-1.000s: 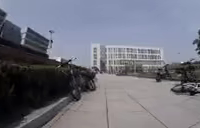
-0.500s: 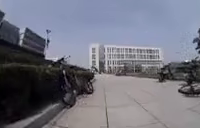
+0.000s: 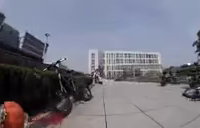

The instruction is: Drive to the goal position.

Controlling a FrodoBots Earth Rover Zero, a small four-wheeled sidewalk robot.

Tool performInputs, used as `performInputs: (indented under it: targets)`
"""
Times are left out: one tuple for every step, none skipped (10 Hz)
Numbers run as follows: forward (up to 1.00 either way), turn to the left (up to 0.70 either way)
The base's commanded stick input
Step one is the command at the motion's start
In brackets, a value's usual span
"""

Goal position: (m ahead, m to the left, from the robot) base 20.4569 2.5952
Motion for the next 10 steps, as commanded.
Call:
performInputs:
  targets:
    - [0.85,0.00]
    - [0.85,0.00]
    - [0.85,0.00]
    - [0.85,0.00]
    - [0.85,0.00]
    - [0.85,0.00]
    - [0.85,0.00]
    - [0.85,0.00]
    - [0.85,0.00]
    - [0.85,0.00]
